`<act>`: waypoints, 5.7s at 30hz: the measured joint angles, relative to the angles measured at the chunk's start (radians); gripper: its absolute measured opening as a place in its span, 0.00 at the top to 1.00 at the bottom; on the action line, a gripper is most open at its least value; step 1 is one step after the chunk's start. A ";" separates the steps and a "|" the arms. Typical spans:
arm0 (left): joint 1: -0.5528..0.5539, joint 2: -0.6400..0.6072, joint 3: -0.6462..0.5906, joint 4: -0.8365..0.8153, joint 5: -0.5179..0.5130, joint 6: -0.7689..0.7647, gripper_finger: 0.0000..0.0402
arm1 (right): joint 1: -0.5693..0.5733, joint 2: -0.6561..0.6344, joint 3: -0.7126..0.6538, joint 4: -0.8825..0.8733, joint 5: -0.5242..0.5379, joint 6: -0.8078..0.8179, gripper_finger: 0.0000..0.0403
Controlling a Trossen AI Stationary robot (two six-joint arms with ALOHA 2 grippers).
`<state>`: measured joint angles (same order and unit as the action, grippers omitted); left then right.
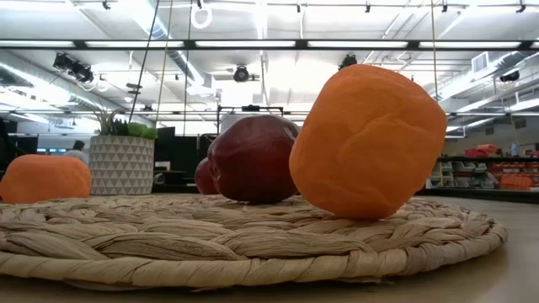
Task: Build produce basket
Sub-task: Put the yellow pear into the wire basket, then put the orange into the wire basket
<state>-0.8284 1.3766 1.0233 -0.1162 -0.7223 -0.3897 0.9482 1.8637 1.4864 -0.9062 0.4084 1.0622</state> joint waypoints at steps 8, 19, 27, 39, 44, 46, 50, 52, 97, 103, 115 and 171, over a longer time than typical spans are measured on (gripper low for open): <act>0.000 0.000 0.000 0.000 0.000 -0.012 0.95 | 0.000 0.000 0.000 -0.009 0.042 0.008 0.58; 0.000 0.000 0.000 0.000 0.000 -0.013 0.94 | 0.000 0.000 -0.059 0.015 0.030 0.079 0.35; 0.000 0.000 0.000 0.000 0.000 -0.011 0.95 | 0.000 0.001 -0.085 0.021 0.016 0.089 0.43; 0.000 0.000 0.000 0.000 0.000 -0.011 0.94 | 0.000 0.001 -0.085 0.072 0.017 0.063 0.63; 0.000 0.000 0.000 0.000 0.000 -0.011 0.95 | 0.000 0.001 -0.085 0.083 0.017 0.060 0.64; 0.000 0.000 0.000 0.000 0.000 -0.012 0.96 | 0.000 0.001 -0.085 0.083 0.017 0.059 0.64; 0.000 -0.001 0.000 0.000 0.000 -0.012 0.95 | 0.000 0.001 -0.086 0.079 0.017 0.056 0.66; 0.000 -0.002 0.000 0.000 0.000 -0.011 0.95 | 0.000 0.001 -0.086 0.073 0.017 0.056 0.70; 0.093 -0.002 0.000 -0.003 -0.095 0.017 0.94 | -0.404 -0.165 0.246 -0.241 0.279 -0.745 0.97; 0.140 -0.002 0.000 -0.027 -0.095 0.106 0.95 | -0.590 -0.209 0.246 -0.230 0.250 -0.972 0.97; 0.308 -0.067 0.002 -0.232 -0.098 0.151 0.92 | -1.026 -0.235 0.243 0.025 -0.147 -1.342 0.97; 0.560 -0.027 0.000 -0.448 0.067 0.034 0.90 | -1.054 -0.164 0.083 -0.118 -0.615 -1.188 0.48</act>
<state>-0.2684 1.3495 1.0229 -0.5641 -0.6557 -0.3561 -0.1059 1.6996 1.5690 -1.0239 -0.2065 -0.1260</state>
